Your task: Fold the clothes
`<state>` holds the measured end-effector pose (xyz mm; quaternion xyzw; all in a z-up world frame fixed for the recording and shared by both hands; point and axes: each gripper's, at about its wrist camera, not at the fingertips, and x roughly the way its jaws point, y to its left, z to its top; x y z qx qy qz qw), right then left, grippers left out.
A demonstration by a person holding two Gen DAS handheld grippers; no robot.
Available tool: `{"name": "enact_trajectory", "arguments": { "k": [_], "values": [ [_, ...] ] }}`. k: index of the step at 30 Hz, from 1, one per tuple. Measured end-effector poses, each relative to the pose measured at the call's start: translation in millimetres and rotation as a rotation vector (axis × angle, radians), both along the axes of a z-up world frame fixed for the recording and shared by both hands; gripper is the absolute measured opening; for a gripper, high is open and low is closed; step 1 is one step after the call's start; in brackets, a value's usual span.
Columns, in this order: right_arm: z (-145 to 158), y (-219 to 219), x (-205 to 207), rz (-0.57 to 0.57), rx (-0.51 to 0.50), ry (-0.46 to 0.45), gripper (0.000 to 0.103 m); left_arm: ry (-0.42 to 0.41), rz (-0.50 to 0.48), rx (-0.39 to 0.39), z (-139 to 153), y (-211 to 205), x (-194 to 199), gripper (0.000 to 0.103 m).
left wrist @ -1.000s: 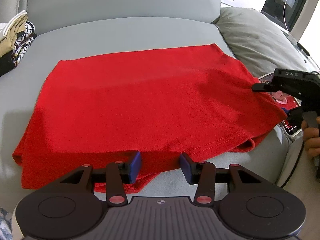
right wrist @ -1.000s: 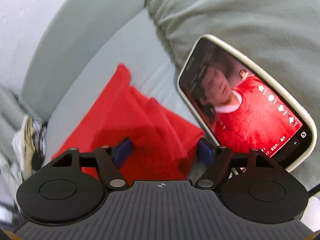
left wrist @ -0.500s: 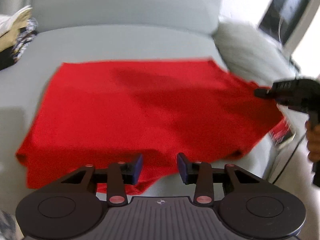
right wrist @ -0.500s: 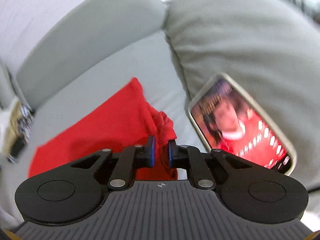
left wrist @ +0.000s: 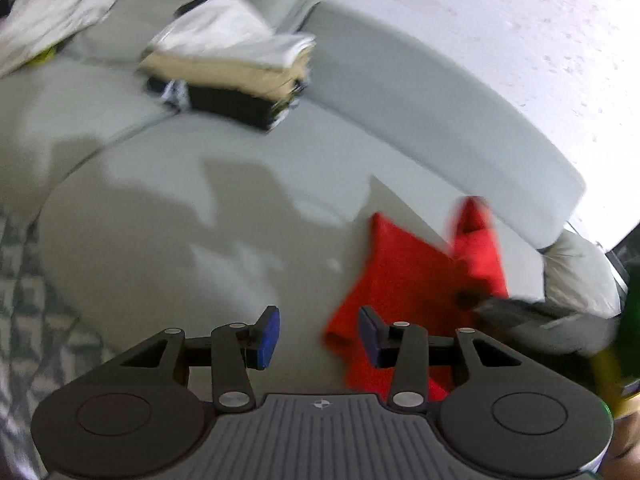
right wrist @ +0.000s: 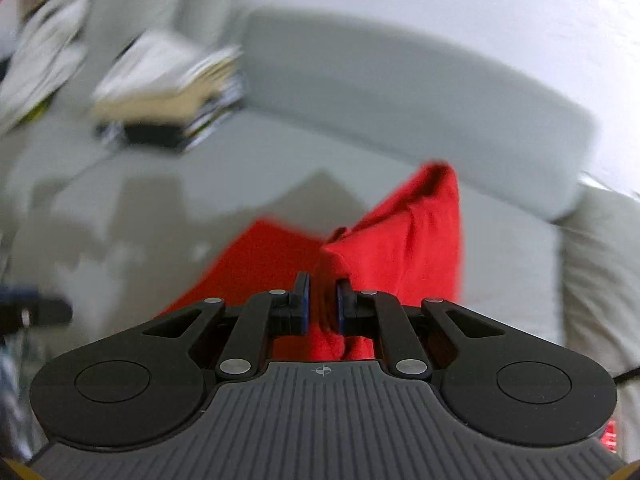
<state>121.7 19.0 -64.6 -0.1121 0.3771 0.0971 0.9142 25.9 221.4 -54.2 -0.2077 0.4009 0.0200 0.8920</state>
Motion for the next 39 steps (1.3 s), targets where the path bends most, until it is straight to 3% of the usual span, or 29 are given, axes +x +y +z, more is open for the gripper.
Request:
{"name": "enact_trajectory", "arguments": {
  "k": [3, 6, 9, 14, 18, 26, 29, 32, 33, 37, 39],
  "values": [
    [-39.5, 37.2, -1.0, 0.055, -0.031, 0.113, 0.012, 0.038, 0.016, -0.053, -14.0, 9.1, -6.1, 0.041],
    [-55.8, 45.9, -1.1, 0.047, -0.049, 0.144, 0.013, 0.050, 0.010, -0.077, -20.5, 12.7, -8.1, 0.041],
    [-47.0, 42.6, 2.6, 0.014, -0.017, 0.157, 0.013, 0.051, 0.007, -0.091, -22.6, 15.9, -5.8, 0.041],
    [-18.7, 25.4, 15.4, -0.084, 0.169, 0.172, 0.013, 0.039, 0.006, -0.103, -24.8, 20.5, -2.8, 0.041],
    [-4.3, 25.2, 22.5, -0.106, 0.261, 0.169, 0.013, 0.044, 0.011, -0.115, -27.7, 23.8, -4.1, 0.041],
    [-15.6, 44.1, 12.5, -0.031, 0.225, 0.192, 0.013, 0.050, 0.038, -0.113, -24.1, 31.0, -10.8, 0.041],
    [-21.2, 45.2, 8.9, 0.092, 0.268, 0.250, 0.024, 0.049, 0.047, -0.105, -23.0, 31.9, -13.2, 0.041],
    [-1.7, 20.3, -5.4, 0.159, 0.395, 0.291, 0.047, 0.044, 0.043, -0.101, -23.6, 31.3, -13.0, 0.042],
    [7.2, 9.0, -11.5, 0.158, 0.425, 0.281, 0.051, 0.040, 0.037, -0.101, -23.6, 30.1, -12.5, 0.042],
    [39.2, -60.6, -36.3, 0.018, 0.451, 0.155, 0.054, -0.012, -0.059, -0.101, -19.1, 11.3, 3.2, 0.042],
    [41.7, -91.3, -45.0, -0.055, 0.444, 0.138, 0.054, -0.062, -0.134, -0.083, -13.5, -4.9, 16.1, 0.044]
  ]
}}
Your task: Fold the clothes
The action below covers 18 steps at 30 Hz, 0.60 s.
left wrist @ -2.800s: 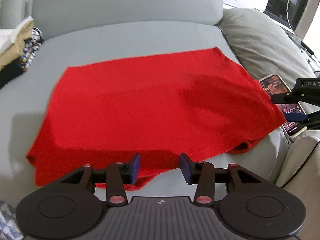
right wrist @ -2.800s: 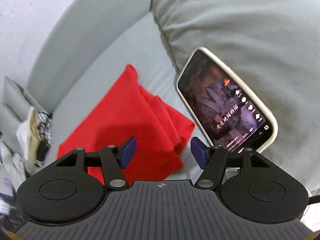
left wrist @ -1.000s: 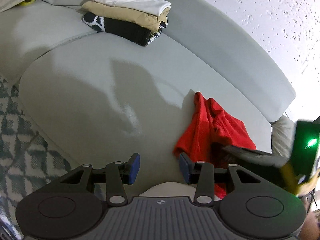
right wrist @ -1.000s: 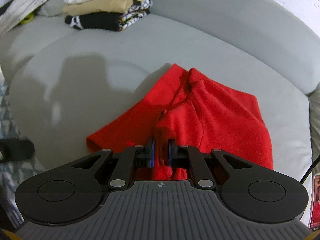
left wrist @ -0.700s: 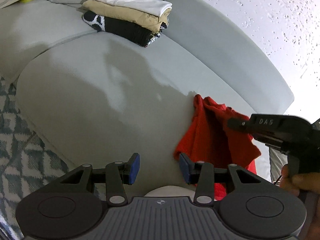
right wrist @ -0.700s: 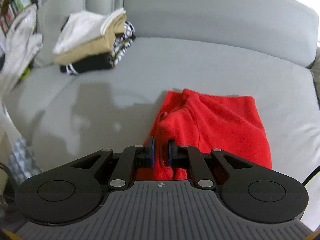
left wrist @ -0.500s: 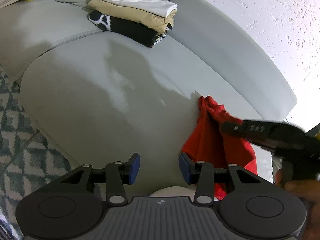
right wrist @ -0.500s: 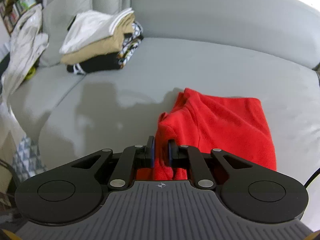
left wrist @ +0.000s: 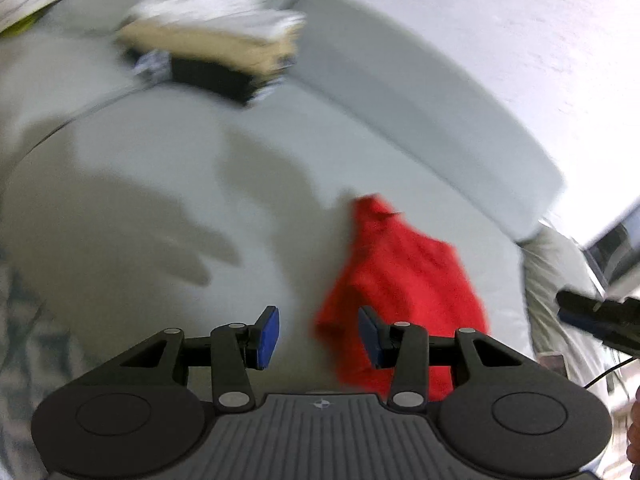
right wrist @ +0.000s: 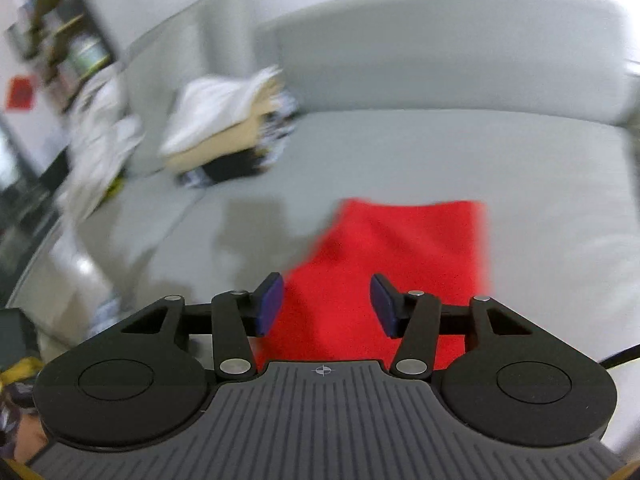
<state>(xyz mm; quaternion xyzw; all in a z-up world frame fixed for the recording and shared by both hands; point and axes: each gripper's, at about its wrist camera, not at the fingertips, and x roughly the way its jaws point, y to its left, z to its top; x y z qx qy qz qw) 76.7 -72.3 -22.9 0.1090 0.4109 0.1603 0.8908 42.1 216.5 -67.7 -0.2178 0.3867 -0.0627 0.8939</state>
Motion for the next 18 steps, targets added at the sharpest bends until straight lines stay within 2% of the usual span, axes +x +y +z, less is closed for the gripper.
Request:
{"name": "enact_trajectory", "arguments": {
  "k": [3, 7, 10, 11, 15, 16, 18],
  "values": [
    [-10.6, -36.8, -10.7, -0.088, -0.011, 0.034, 0.054, -0.020, -0.072, 0.049, -1.7, -22.0, 31.4, 0.044],
    [-43.1, -57.9, -15.1, -0.157, 0.027, 0.120, 0.054, 0.063, -0.102, 0.071, -17.7, -36.6, 67.2, 0.036],
    [-60.2, -63.6, -15.2, -0.172, 0.047, 0.155, 0.054, 0.077, -0.121, 0.074, -20.1, -44.7, 72.9, 0.018],
    [-64.2, -64.8, -14.6, -0.173, 0.049, 0.162, 0.054, 0.072, -0.122, 0.095, -18.8, -48.8, 71.9, 0.003],
    [-76.9, -63.0, -7.3, -0.174, 0.041, 0.176, 0.054, -0.071, -0.133, 0.197, 0.3, -62.8, 48.0, 0.002],
    [-79.9, -61.4, -4.9, -0.173, 0.036, 0.178, 0.053, -0.085, -0.127, 0.215, 1.5, -64.6, 42.8, 0.002],
    [-84.9, -59.4, -1.4, -0.166, 0.019, 0.178, 0.053, -0.017, -0.090, 0.206, -9.9, -59.4, 42.8, 0.002]
  ]
}}
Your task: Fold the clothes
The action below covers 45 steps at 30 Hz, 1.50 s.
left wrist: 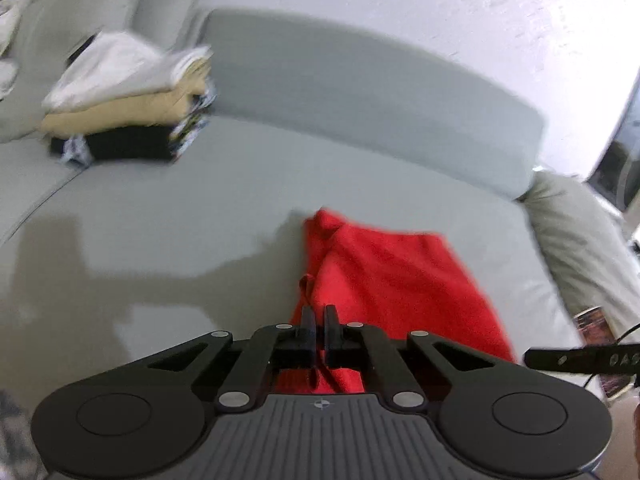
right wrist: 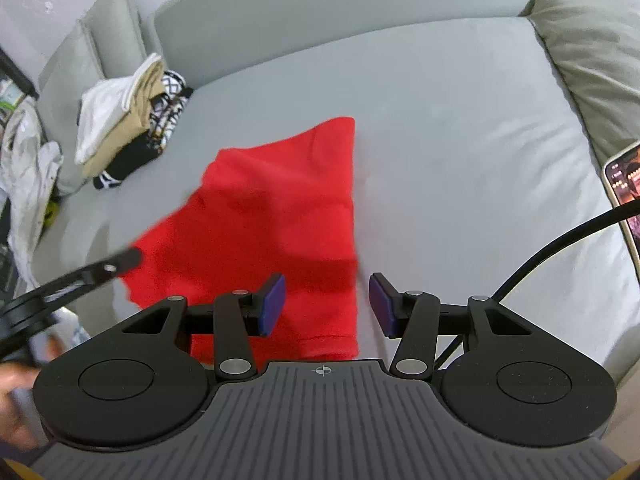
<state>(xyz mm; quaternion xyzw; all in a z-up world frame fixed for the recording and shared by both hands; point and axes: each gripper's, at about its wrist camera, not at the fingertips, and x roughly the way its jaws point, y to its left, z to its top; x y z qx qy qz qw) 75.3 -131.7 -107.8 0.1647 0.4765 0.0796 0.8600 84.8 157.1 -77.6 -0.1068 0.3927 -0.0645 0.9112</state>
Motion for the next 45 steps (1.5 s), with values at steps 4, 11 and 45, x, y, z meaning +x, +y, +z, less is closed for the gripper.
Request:
{"name": "enact_trajectory", "arguments": {
  "k": [4, 11, 45],
  "values": [
    [-8.0, 0.5, 10.9, -0.007, -0.022, 0.011, 0.053, 0.095, 0.077, -0.100, -20.7, 17.8, 1.9, 0.002],
    [-2.4, -17.3, 49.6, -0.086, 0.021, -0.057, 0.059, 0.043, 0.112, -0.058, 8.7, 18.5, -3.3, 0.025],
    [-93.9, 3.1, 207.5, -0.093, 0.054, -0.080, 0.008, 0.102, 0.010, -0.090, -48.3, -3.0, 117.3, 0.008]
  ]
}}
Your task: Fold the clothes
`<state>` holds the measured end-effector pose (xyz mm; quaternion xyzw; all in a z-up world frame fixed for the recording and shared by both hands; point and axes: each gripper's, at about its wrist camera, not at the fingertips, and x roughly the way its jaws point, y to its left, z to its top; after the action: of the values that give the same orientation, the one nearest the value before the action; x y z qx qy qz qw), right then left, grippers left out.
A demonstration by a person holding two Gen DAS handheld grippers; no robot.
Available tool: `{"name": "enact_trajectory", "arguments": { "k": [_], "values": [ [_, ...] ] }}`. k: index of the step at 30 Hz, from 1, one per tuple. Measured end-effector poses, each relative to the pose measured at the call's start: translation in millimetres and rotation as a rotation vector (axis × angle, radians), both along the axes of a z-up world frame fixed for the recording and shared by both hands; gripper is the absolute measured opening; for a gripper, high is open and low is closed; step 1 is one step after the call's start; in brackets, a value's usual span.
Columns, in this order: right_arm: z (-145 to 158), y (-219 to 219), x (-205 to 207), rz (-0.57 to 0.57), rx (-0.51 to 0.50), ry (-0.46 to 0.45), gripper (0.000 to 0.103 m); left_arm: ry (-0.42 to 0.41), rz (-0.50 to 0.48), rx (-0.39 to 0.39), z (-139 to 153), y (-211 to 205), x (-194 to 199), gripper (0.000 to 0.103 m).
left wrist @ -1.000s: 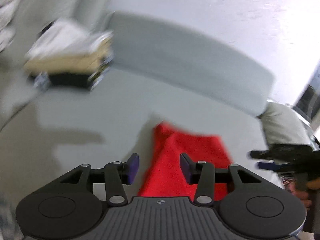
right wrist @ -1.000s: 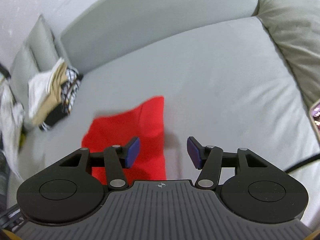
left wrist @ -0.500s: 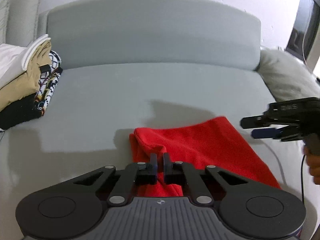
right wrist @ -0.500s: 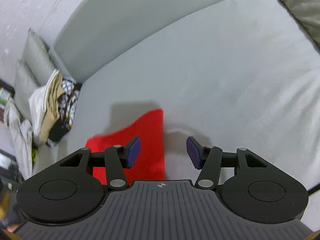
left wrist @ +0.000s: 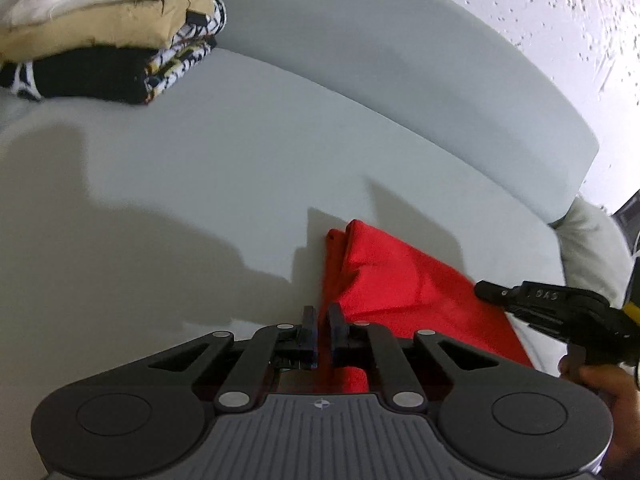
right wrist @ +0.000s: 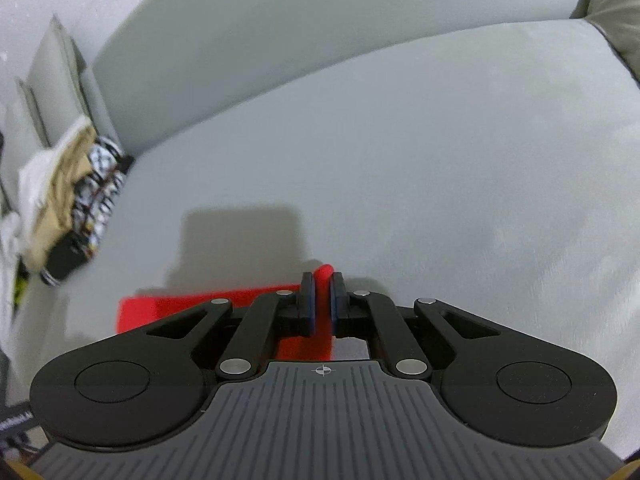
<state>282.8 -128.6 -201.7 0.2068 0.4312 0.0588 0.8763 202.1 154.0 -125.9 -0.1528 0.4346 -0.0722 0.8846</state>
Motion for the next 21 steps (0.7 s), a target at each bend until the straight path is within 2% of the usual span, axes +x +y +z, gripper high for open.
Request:
{"name": "enact_trajectory", "arguments": {
  "k": [1, 2, 3, 5, 6, 9, 10, 11, 12, 13, 14, 15, 17, 19, 20, 21],
  "values": [
    [2.2, -0.9, -2.5, -0.007, 0.000, -0.002, 0.009, -0.001, -0.004, 0.038, 4.4, -3.6, -1.6, 0.010],
    [4.5, -1.8, -5.1, -0.014, -0.001, -0.004, 0.019, -0.001, -0.002, 0.083, 9.7, -7.1, -4.4, 0.009],
    [6.7, -2.7, -7.6, -0.020, -0.001, -0.006, 0.040, -0.008, 0.011, 0.110, 16.1, -7.3, -9.3, 0.009],
    [16.3, -8.2, -13.9, -0.043, -0.016, -0.015, 0.052, -0.022, 0.038, 0.166, 28.9, -7.7, -19.0, 0.009],
    [22.4, -11.8, -17.7, -0.052, -0.018, -0.027, 0.052, -0.033, 0.049, 0.188, 35.7, -8.2, -23.7, 0.009],
    [40.9, -20.7, -30.7, -0.049, 0.031, -0.093, 0.052, -0.166, 0.007, 0.082, 67.5, -17.8, -34.3, 0.009],
    [45.7, -17.7, -32.8, -0.028, 0.045, -0.115, 0.052, -0.170, -0.041, 0.028, 72.4, -24.8, -30.4, 0.009],
    [49.3, -12.3, -33.3, 0.011, 0.064, -0.132, 0.051, -0.171, -0.089, -0.024, 76.5, -31.7, -26.3, 0.010],
    [51.4, -6.3, -32.3, 0.056, 0.088, -0.138, 0.046, -0.142, -0.127, -0.053, 73.7, -37.5, -18.6, 0.018],
    [50.6, 1.1, -28.6, 0.114, 0.123, -0.124, 0.040, -0.077, -0.141, -0.053, 63.4, -43.1, -7.2, 0.019],
    [48.3, 7.4, -25.0, 0.167, 0.166, -0.103, 0.027, -0.011, -0.155, -0.054, 53.1, -48.7, 4.2, 0.019],
    [42.8, 11.5, -21.9, 0.211, 0.224, -0.073, 0.023, 0.050, -0.166, -0.055, 42.6, -53.6, 15.3, 0.013],
    [27.8, 14.9, -14.3, 0.274, 0.325, 0.003, 0.023, 0.095, -0.142, -0.059, 20.5, -48.8, 30.9, 0.012],
    [8.4, 15.5, -2.4, 0.296, 0.384, 0.077, 0.023, 0.084, -0.083, -0.086, 7.6, -36.3, 41.6, 0.012],
    [-1.8, 11.4, 4.4, 0.272, 0.398, 0.095, 0.017, 0.072, -0.048, -0.101, 1.4, -28.9, 46.6, 0.014],
    [-11.9, 7.3, 11.2, 0.249, 0.411, 0.114, 0.003, 0.062, 0.004, -0.112, -3.8, -19.9, 49.6, 0.013]
  ]
}}
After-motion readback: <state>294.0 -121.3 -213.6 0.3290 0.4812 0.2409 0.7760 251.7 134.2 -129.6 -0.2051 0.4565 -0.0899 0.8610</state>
